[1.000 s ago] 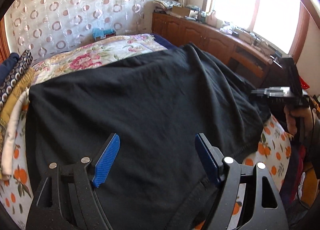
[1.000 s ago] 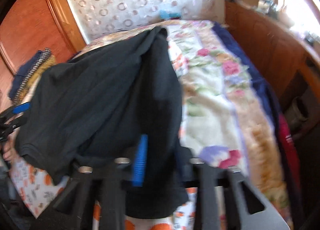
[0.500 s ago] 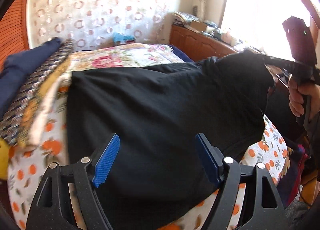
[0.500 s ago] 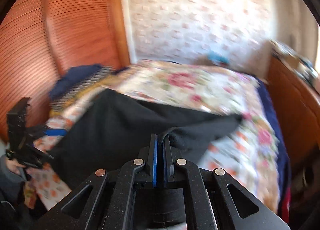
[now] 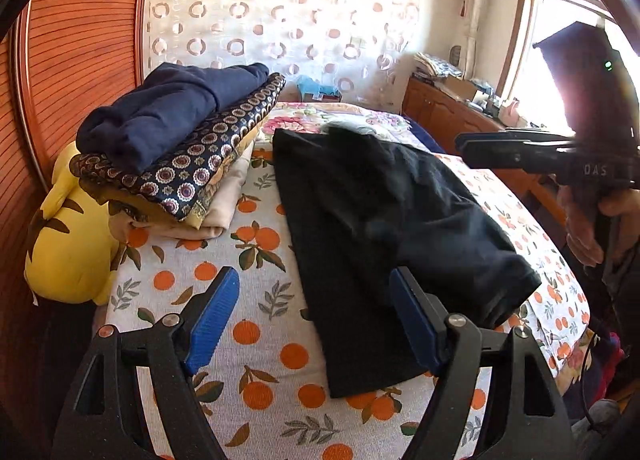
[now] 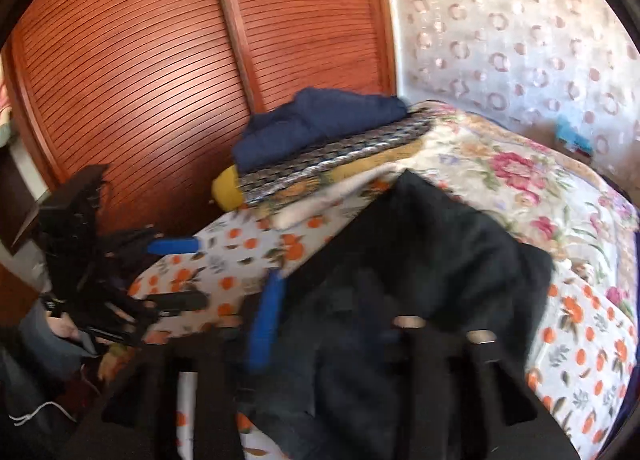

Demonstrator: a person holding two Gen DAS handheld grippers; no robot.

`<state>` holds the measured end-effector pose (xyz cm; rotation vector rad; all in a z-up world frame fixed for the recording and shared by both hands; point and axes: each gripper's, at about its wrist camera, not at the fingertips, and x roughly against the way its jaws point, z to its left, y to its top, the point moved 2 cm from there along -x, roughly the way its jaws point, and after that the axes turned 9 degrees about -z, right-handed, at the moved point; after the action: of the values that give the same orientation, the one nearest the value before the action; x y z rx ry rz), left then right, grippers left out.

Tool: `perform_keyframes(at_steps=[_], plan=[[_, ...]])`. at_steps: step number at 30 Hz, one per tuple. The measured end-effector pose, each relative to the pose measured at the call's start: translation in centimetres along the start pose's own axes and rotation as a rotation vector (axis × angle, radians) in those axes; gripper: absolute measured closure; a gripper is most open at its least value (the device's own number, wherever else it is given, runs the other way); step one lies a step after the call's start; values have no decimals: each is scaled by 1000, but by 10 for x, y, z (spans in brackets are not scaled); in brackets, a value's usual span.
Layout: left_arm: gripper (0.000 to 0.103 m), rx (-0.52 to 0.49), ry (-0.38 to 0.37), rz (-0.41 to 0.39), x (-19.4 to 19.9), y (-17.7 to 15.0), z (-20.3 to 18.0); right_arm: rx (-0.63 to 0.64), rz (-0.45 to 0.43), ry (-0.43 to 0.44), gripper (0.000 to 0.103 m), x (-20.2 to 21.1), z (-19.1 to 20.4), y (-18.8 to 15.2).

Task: Fold small clothes
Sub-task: 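Grasp the folded shirt edge with the left gripper and lift it upward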

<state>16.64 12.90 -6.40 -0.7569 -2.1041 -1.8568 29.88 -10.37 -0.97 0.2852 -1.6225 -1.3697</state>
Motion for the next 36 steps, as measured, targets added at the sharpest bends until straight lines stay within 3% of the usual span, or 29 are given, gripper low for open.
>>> perform_keyframes(at_steps=[6,9,14,18,20,24,26,27,28,29,30,36], plan=[[25,5,-72,28,-26,4,-16,-7,-2,-214,44,13,-21,-17],[25,-9,-90,54,-46,-1,-27,5,29,-238,44,-7,-25,-13],[26,15,-87,117,-77,-15,-36,29,45,-181,44,-61,-33,5],[45,20,-83,135,-84,-21,-41,5,73,-86,44,-104,-35,21],[48,17,-89,135,-85,-23,-44,-19,90,-34,44,-126,-30,26],[61,9,-95,141,-87,-26,-47,12,142,-33,45,-159,-16,25],[70,4,-102,154,-90,-28,-49,32,192,-54,66,-175,-16,19],[76,2,-107,157,-91,-28,-50,40,221,-62,93,-181,-15,17],[83,4,-116,148,-90,-27,-50,53,232,-73,101,-183,-15,17],[92,5,-121,134,-88,-26,-49,62,216,-79,101,-184,-16,20],[94,5,-129,120,-85,-24,-48,59,190,-71,101,-180,-14,24],[95,57,-154,53,-56,-12,-32,34,-5,-72,101,-136,-12,66]])
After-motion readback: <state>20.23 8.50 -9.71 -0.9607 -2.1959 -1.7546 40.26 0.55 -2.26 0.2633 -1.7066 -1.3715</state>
